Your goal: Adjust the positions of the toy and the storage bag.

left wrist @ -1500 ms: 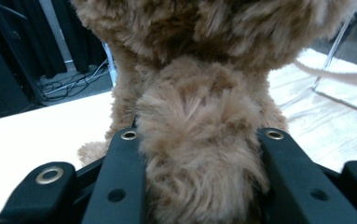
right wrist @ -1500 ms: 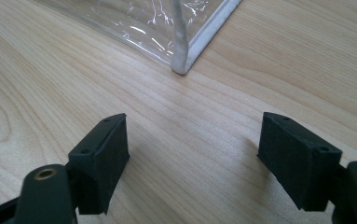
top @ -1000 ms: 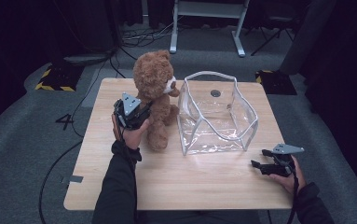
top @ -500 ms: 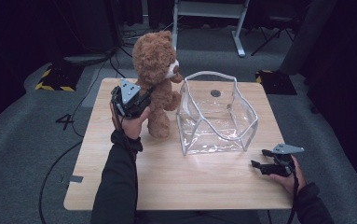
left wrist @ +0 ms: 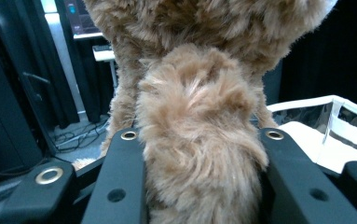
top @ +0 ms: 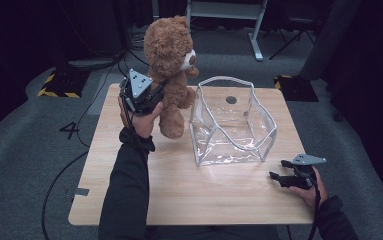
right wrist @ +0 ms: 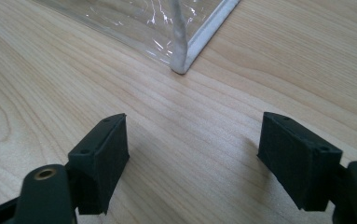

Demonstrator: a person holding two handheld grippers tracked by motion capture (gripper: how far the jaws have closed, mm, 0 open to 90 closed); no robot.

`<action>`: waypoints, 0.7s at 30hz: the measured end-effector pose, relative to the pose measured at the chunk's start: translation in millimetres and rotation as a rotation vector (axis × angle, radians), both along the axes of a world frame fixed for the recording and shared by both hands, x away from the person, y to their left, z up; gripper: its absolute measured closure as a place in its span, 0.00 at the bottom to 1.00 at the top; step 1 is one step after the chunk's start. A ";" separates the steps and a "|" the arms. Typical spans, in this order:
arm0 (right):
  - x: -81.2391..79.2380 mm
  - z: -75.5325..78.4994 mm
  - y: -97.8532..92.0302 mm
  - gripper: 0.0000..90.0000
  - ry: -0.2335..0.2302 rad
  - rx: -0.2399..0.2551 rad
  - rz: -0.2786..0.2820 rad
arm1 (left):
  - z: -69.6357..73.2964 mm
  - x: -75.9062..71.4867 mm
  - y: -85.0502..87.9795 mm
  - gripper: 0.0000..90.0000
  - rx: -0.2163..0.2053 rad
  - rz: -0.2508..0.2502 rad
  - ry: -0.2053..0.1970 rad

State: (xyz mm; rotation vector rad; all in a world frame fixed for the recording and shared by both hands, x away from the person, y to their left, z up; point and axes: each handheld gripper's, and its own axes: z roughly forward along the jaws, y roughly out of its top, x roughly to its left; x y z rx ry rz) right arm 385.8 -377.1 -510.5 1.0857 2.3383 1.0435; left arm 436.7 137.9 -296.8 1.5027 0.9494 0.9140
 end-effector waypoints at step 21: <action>0.1 0.0 -0.1 0.27 0.000 0.000 0.000 | 60.3 -4.1 -20.6 0.75 -0.021 -0.048 -0.081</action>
